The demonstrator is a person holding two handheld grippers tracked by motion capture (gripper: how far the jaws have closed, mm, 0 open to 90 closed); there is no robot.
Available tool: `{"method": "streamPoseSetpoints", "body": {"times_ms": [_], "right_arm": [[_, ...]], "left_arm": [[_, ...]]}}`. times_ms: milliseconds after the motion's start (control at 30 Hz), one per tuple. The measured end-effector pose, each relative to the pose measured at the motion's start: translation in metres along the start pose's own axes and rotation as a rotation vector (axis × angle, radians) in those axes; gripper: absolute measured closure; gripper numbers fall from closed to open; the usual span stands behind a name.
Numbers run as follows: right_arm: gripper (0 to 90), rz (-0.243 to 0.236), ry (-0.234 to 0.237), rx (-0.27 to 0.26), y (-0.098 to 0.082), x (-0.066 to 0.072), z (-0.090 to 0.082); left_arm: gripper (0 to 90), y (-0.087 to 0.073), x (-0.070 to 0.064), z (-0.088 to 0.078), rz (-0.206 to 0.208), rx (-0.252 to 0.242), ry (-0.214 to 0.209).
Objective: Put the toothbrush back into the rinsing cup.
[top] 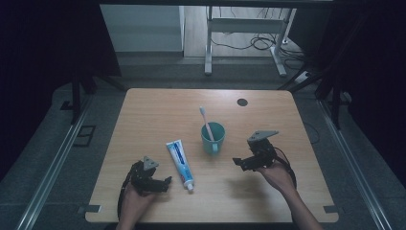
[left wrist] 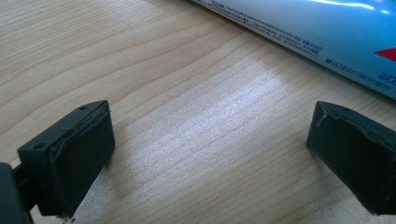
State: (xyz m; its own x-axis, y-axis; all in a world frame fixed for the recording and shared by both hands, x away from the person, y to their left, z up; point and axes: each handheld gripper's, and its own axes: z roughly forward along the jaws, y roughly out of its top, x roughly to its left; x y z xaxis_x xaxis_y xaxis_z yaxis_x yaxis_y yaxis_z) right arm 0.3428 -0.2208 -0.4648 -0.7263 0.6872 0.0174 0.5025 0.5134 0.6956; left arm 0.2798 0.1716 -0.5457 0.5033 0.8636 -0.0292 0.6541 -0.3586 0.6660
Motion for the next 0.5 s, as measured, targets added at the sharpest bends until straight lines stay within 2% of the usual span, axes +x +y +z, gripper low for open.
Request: {"method": "streamPoseSetpoints", "body": {"times_ms": [500], "right_arm": [[5.1, 0.043, -0.022, 0.0, -0.036, -0.008, -0.005]], "left_arm": [[1.1, 0.0, 0.0, 0.0, 0.0, 0.0, 0.0]]}}
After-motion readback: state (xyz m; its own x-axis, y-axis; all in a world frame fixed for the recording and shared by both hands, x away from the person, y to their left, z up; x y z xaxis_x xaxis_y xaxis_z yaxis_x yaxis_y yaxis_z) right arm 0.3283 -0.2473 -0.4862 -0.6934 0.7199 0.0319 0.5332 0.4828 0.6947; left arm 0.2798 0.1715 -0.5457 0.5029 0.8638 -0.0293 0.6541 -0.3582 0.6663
